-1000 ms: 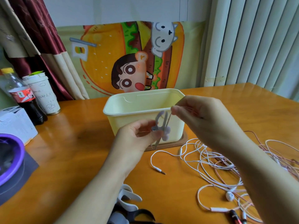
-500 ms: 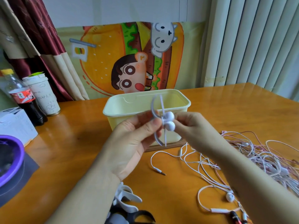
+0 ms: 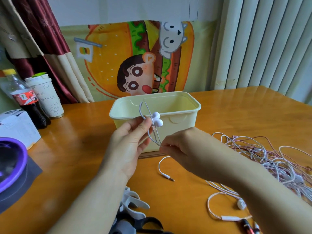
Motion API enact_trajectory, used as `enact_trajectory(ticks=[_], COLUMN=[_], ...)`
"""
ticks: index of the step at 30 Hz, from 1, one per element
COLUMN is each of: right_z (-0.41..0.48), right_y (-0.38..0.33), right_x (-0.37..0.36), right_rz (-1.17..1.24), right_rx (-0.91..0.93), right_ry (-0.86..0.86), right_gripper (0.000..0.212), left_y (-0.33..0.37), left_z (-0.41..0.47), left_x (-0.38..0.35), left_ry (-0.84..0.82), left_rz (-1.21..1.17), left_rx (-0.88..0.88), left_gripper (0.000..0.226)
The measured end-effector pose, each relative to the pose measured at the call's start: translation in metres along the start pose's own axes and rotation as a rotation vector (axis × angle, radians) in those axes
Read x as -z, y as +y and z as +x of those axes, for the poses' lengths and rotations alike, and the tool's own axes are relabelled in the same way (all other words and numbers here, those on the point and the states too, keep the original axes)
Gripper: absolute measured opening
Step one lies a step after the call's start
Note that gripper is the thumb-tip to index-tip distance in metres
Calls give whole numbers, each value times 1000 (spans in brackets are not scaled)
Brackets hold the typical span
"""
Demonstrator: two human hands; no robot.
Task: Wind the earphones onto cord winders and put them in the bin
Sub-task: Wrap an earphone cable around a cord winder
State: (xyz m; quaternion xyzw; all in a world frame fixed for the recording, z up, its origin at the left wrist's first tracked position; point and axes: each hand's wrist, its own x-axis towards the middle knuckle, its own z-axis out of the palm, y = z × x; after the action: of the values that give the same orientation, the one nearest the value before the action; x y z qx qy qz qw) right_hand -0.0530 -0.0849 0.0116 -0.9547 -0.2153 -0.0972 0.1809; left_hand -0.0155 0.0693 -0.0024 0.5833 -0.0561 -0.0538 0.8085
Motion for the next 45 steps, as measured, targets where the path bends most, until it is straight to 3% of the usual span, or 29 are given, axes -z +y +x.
enact_trajectory(ticks=[9, 14, 20, 24, 30, 38, 45], right_z=[-8, -8, -6, 0, 5, 7, 2], right_y=[1, -4, 13, 19, 21, 20, 28], right_x=[21, 21, 36, 31, 21, 19, 33], right_rz=[-28, 35, 158, 215, 363, 424, 705], right_rx=[-16, 38, -7, -11, -78, -79, -99], right_ry=[-26, -19, 370, 509, 528, 590, 439], right_gripper=[23, 24, 26, 11, 21, 12, 21], left_y=[-3, -11, -14, -13, -12, -11, -3], left_z=[5, 0, -7, -11, -11, -9, -10], left_x=[1, -4, -12, -16, -14, -16, -12], left_ry=[-5, -5, -120, -192, -201, -320, -359], left_rz=[-190, -7, 178, 216, 245, -71, 78], left_rx=[114, 22, -11, -24, -5, 163, 70], left_gripper=[17, 29, 46, 44, 46, 32, 36])
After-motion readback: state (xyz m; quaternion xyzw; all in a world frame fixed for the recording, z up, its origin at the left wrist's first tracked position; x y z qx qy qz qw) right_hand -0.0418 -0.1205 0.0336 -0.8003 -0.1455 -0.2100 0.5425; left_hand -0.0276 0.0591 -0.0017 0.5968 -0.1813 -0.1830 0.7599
